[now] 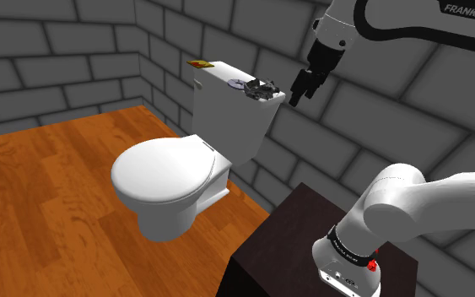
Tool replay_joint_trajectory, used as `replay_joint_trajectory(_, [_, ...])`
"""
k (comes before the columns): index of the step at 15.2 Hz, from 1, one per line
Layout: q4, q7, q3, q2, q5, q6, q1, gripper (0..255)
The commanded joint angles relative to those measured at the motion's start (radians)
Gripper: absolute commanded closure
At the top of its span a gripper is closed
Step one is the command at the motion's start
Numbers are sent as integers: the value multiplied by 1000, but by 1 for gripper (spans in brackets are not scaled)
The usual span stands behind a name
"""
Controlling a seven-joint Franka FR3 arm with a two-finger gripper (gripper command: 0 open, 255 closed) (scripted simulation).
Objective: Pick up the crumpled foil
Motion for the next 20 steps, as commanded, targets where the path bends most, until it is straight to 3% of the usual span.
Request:
replay_joint_trajectory(1, [0,0,0,0,0,0,0,0])
replay_joint_trajectory(11, [151,-320,-219,291,-73,121,-4,0])
replay_joint_trajectory(20, [415,-624,-381,636,-10,173,12,0])
